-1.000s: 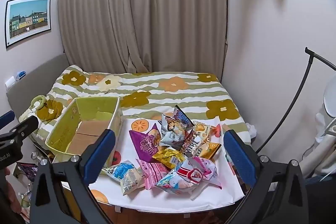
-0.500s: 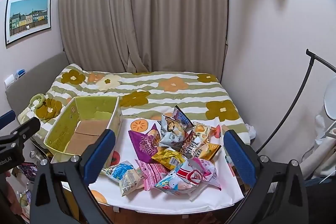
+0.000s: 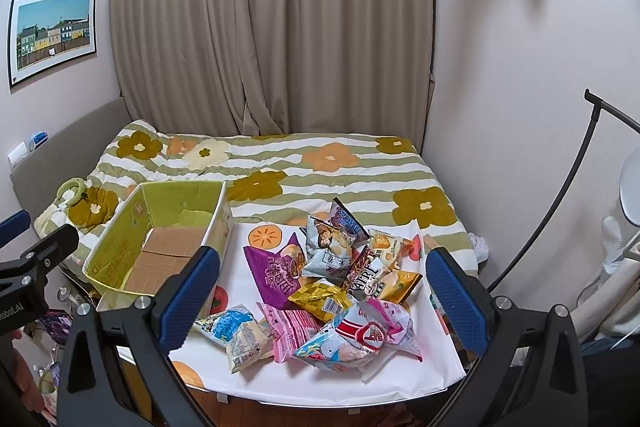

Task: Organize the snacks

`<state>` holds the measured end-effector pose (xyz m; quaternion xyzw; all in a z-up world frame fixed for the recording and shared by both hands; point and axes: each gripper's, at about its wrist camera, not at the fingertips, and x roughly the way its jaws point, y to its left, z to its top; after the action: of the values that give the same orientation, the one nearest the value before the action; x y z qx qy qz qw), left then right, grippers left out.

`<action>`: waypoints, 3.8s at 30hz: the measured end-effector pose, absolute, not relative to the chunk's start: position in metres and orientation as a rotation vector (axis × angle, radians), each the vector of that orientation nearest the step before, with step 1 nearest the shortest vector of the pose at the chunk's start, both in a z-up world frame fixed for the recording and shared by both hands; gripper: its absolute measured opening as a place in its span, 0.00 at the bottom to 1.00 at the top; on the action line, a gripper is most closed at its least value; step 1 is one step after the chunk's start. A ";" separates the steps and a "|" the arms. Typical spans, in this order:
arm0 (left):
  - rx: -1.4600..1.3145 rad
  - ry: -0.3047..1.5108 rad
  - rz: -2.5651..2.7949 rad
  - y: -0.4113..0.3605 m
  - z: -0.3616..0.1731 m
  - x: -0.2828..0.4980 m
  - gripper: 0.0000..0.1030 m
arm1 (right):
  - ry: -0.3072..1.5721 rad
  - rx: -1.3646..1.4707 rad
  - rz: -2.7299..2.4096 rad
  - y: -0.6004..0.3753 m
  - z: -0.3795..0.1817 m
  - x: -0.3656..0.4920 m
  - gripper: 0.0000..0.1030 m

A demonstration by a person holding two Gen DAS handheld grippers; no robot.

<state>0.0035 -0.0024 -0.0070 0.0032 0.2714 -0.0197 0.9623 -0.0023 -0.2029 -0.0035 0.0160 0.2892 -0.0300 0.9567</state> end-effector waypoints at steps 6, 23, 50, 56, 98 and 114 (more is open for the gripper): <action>0.005 0.552 -0.041 -0.005 -0.009 0.003 1.00 | 0.590 0.034 -0.059 -0.203 -0.006 -0.002 1.00; 0.006 0.555 -0.042 -0.007 -0.009 0.003 1.00 | 0.593 0.036 -0.058 -0.204 -0.010 -0.003 1.00; 0.007 0.565 -0.039 -0.012 -0.006 0.002 1.00 | 0.600 0.037 -0.055 -0.205 -0.011 -0.004 1.00; 0.007 0.566 -0.040 -0.013 -0.006 0.002 1.00 | 0.602 0.039 -0.054 -0.205 -0.010 -0.006 1.00; -0.344 1.114 -0.035 -0.067 -0.251 0.111 1.00 | 1.051 0.435 0.160 -0.295 -0.208 0.050 1.00; -0.444 1.151 -0.029 -0.068 -0.289 0.131 0.64 | 1.093 0.689 0.237 -0.295 -0.234 0.078 1.00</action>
<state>0.1307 -0.0684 -0.2892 -0.2083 0.5398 -0.0137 0.8155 0.0780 -0.2947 -0.2343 0.3203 0.5082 0.1100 0.7918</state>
